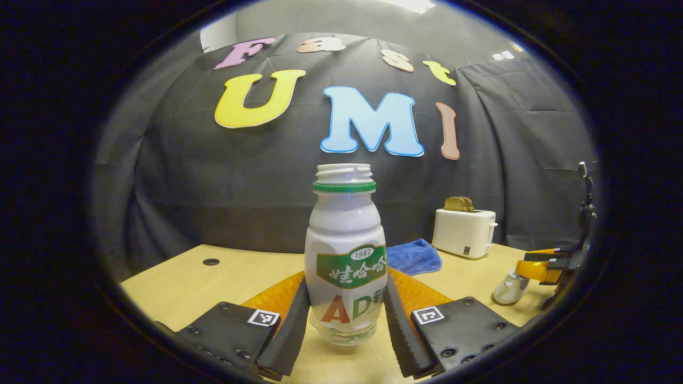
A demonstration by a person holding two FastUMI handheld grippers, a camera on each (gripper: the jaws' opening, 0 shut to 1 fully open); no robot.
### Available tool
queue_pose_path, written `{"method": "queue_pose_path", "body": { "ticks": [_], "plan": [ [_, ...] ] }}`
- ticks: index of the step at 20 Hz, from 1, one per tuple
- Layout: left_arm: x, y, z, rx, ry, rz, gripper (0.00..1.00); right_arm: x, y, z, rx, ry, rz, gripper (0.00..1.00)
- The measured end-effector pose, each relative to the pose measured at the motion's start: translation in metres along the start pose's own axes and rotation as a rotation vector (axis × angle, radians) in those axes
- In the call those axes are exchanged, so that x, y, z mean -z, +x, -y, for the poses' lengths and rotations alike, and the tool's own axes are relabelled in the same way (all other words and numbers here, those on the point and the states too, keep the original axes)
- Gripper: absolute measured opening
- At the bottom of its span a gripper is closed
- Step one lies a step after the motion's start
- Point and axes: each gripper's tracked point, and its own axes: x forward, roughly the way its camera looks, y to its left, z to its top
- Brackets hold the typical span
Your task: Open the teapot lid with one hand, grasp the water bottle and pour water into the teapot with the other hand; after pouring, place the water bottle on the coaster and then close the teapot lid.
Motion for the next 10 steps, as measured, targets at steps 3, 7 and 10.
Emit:
{"method": "queue_pose_path", "body": {
  "ticks": [3,7,10],
  "plan": [
    [0.005,0.007,-0.01,-0.039,-0.01,-0.009,0.82,-0.02,-0.015,-0.004,0.013,0.001,0.09,0.73],
    [0.0,0.028,-0.011,-0.042,0.001,-0.012,0.82,-0.018,-0.02,-0.029,-0.034,-0.016,0.101,0.76],
    [0.023,0.062,-0.012,-0.041,0.018,-0.075,0.82,-0.005,-0.017,-0.047,-0.099,-0.009,0.037,0.76]
  ]
}}
